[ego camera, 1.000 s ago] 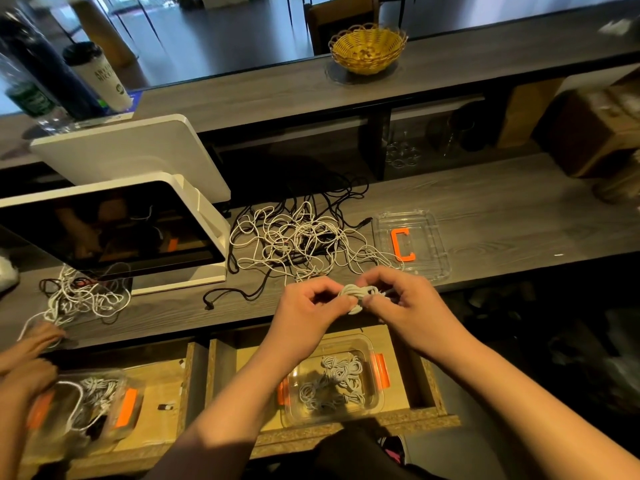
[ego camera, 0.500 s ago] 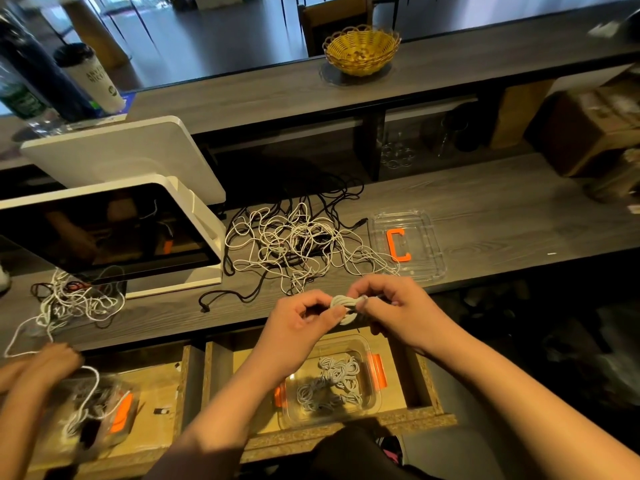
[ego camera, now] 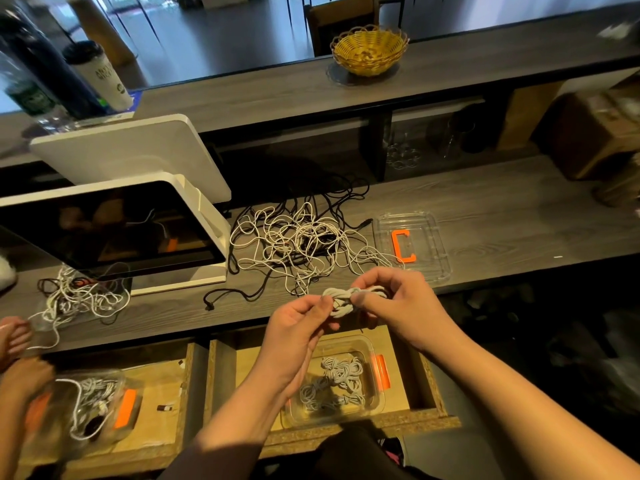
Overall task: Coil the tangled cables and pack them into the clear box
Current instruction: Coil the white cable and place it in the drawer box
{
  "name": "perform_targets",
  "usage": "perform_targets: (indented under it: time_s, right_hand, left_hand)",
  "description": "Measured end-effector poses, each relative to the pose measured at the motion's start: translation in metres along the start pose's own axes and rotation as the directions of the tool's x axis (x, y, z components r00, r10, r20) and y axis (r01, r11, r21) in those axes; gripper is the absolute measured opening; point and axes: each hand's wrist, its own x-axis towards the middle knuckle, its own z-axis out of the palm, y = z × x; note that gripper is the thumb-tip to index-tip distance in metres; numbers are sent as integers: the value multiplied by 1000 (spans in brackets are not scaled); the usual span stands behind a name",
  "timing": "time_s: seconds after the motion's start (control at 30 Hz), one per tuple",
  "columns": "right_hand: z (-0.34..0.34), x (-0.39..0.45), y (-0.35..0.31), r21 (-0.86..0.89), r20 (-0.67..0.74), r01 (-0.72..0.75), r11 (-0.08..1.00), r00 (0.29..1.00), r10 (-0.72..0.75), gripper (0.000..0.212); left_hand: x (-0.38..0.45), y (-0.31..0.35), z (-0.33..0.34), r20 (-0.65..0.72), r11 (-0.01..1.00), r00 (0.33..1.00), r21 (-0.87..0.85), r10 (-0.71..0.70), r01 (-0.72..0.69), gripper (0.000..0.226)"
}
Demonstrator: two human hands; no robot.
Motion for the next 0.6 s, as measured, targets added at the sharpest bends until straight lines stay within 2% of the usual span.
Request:
perform_targets:
  time_s: [0.1, 0.27, 0.47, 0.6]
  right_hand:
    - [-2, 3, -6, 45, 32, -30, 999, 999, 29, 7]
    - [0, 6, -8, 214, 107, -191, 958, 979, 172, 14]
    - [-1, 6, -3, 170, 144, -197, 966, 974, 173, 17]
    - [-4, 9, -1, 167, 195, -236, 957, 960, 202, 19]
  left_hand:
    - [7, -3, -2, 13, 998, 1000, -59, -1, 2, 43]
    - [16, -16, -6, 81, 955, 991, -272, -104, 122, 90]
    - [18, -22, -4, 82, 893, 978, -400, -190, 207, 108]
    - [24, -20, -12, 86, 930, 973, -285, -216, 231, 102]
